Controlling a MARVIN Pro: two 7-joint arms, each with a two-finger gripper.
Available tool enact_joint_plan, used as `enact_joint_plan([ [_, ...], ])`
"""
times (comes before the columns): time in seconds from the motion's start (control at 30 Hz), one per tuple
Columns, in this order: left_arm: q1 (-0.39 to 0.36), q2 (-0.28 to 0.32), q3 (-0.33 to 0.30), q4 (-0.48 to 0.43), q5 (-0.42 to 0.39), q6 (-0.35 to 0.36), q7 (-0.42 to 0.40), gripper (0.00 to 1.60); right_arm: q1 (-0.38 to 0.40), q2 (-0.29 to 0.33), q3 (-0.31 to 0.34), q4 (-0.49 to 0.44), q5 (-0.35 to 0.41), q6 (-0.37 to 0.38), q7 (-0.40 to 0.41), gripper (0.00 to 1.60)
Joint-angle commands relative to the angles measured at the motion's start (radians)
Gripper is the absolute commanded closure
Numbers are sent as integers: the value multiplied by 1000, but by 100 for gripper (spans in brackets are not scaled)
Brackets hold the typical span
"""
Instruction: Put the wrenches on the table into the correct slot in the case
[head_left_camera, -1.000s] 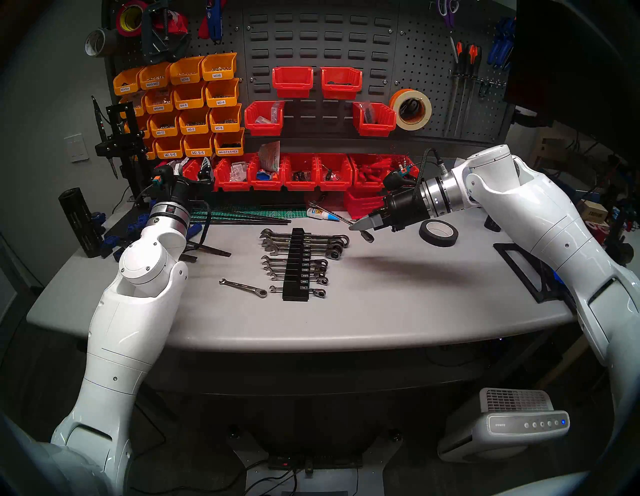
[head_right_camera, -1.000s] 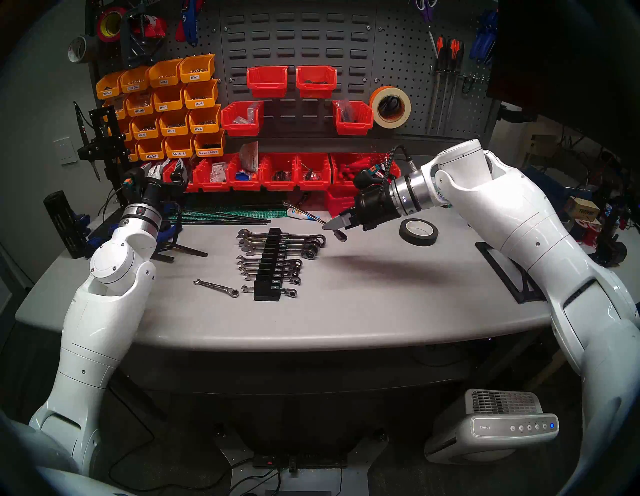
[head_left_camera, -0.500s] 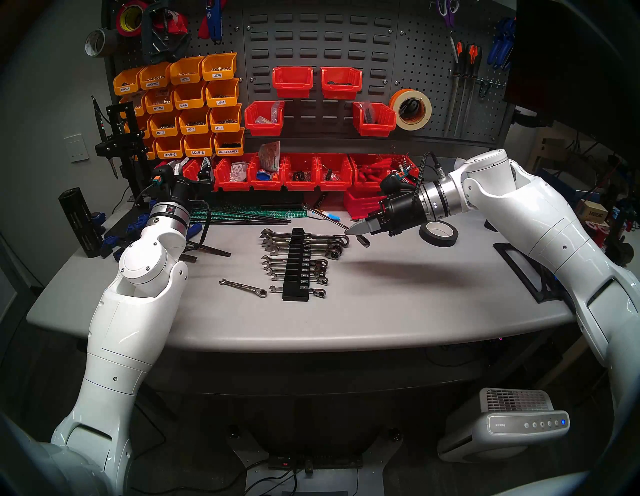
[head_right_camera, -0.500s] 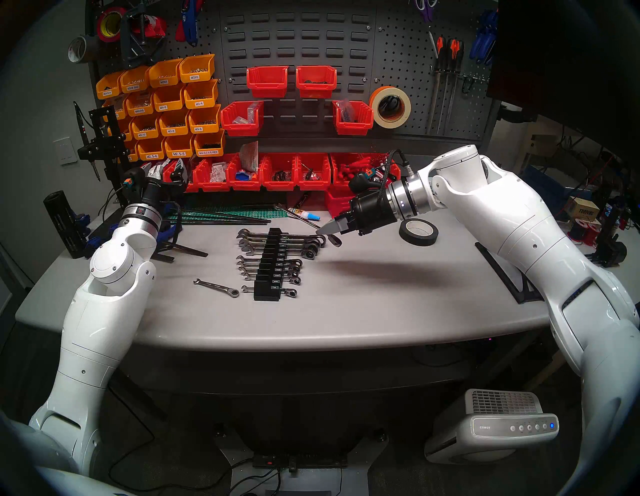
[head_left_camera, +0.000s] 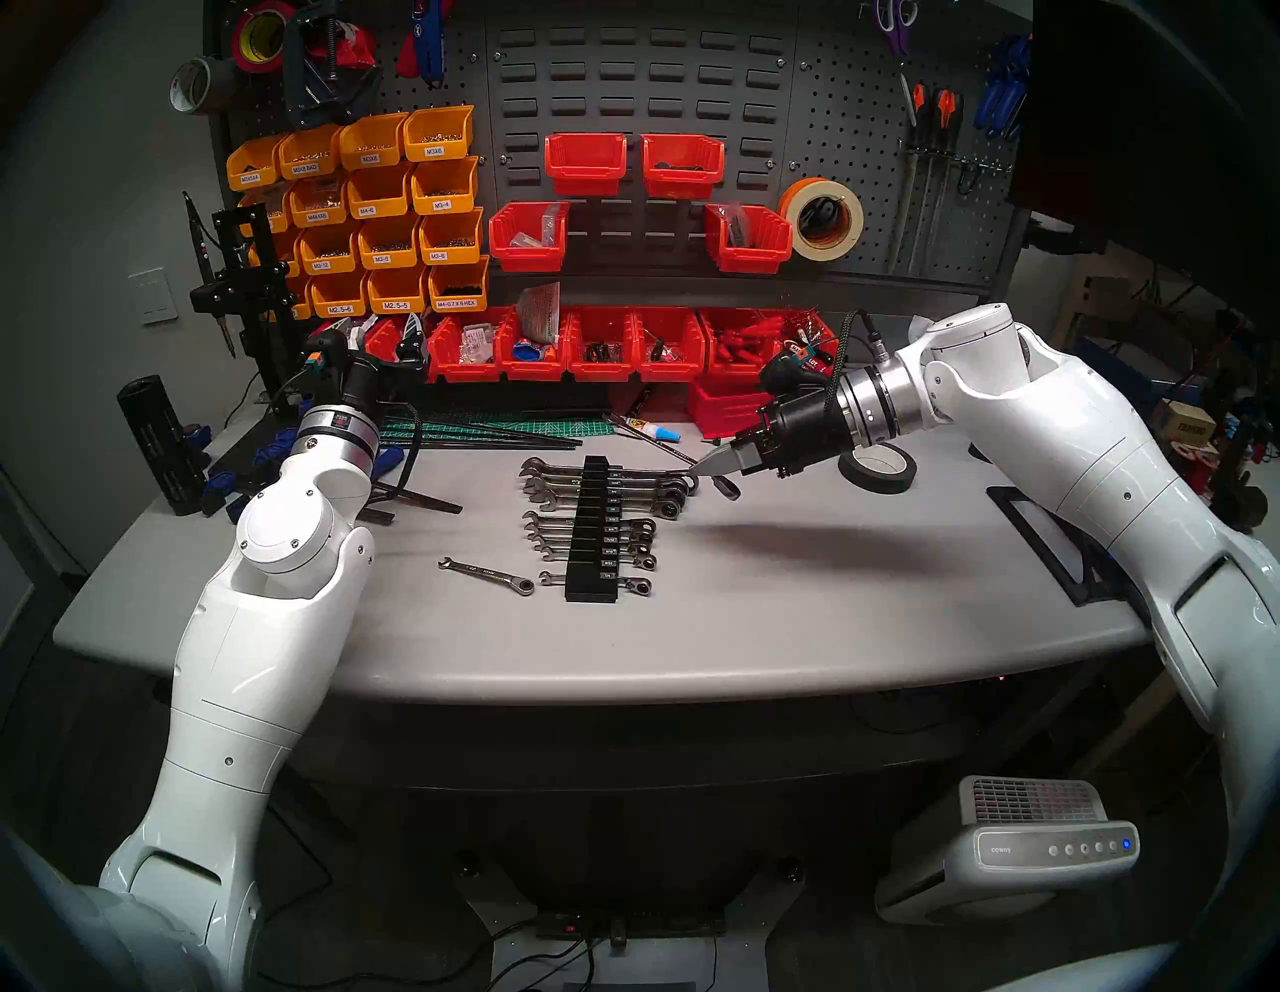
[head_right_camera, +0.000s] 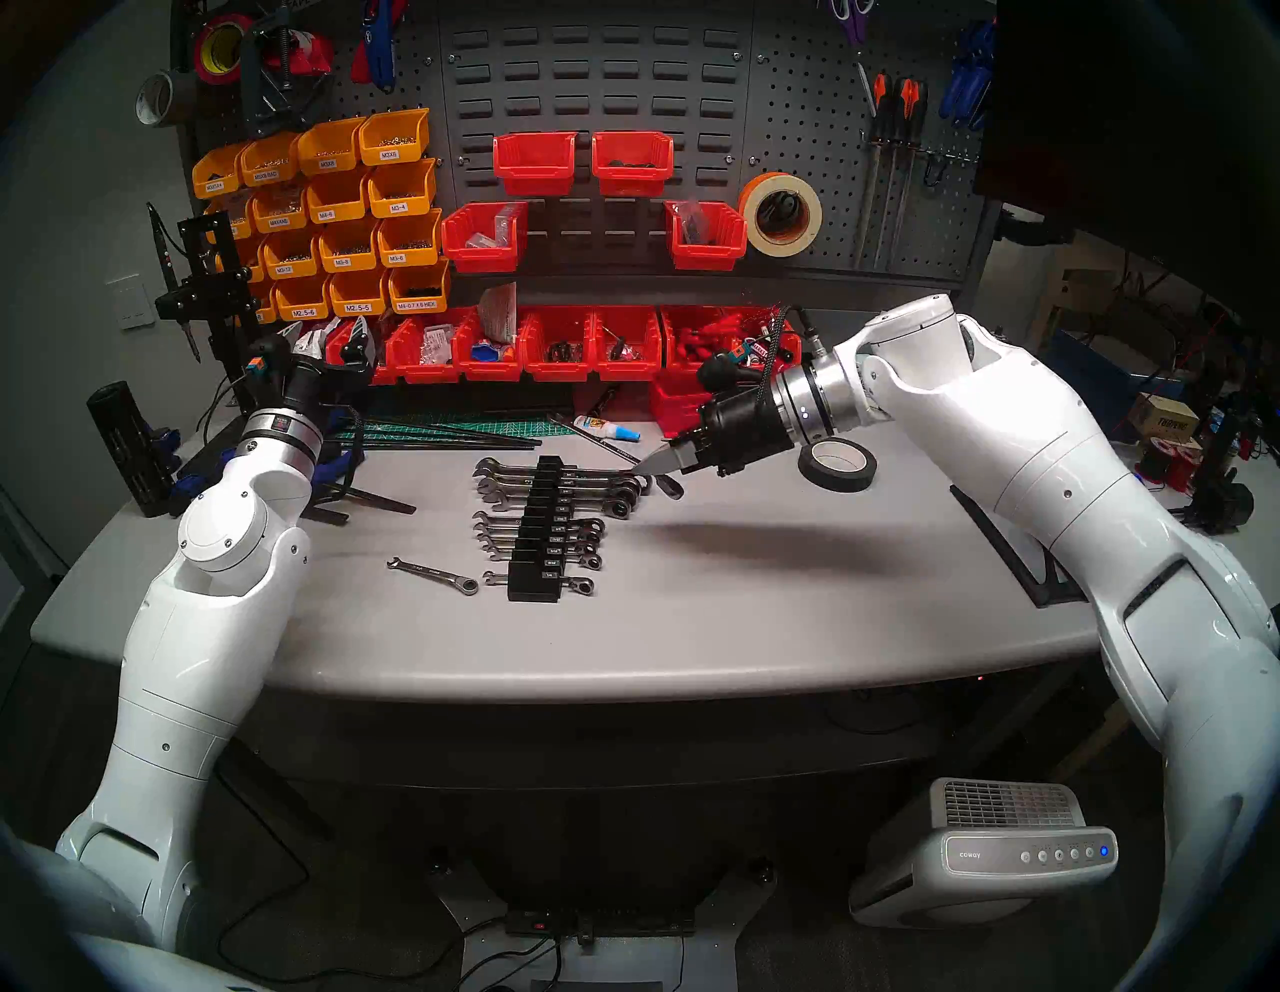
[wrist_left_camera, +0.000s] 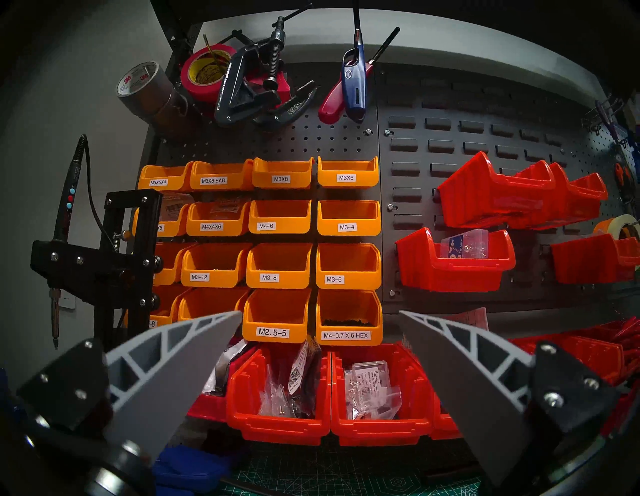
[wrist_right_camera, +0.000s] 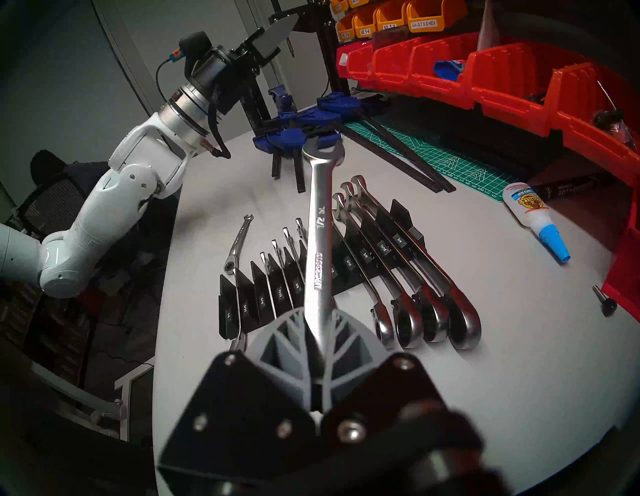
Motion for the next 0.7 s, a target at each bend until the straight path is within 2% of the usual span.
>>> enact_joint_plan([
  [0.0,64,72,-1,-80,107,-99,-41,0,50,-27,20,8,13,-6,32,160],
  [0.03,83,81,0,-86,122,-135,-47,0,52,-30,19,12,13,-6,33,160],
  [0.17,132,92,-7,-121,162,-161,-57,0,55,-38,17,20,12,-8,32,160],
  [0.23,189,105,3,-146,232,-222,-65,0,56,-47,14,29,11,-10,28,160],
  [0.33,229,108,9,-168,264,-244,-71,0,58,-53,12,35,10,-12,30,160],
  [0.37,229,109,18,-169,287,-242,-72,0,57,-55,11,37,9,-12,29,160],
  [0.4,262,106,19,-175,337,-280,-58,0,60,-59,8,43,7,-14,32,160],
  [0.43,262,106,19,-175,337,-280,-58,0,60,-59,8,43,7,-14,32,160],
  [0.67,292,83,38,-139,506,-391,6,0,69,-72,-2,59,4,-21,45,160],
])
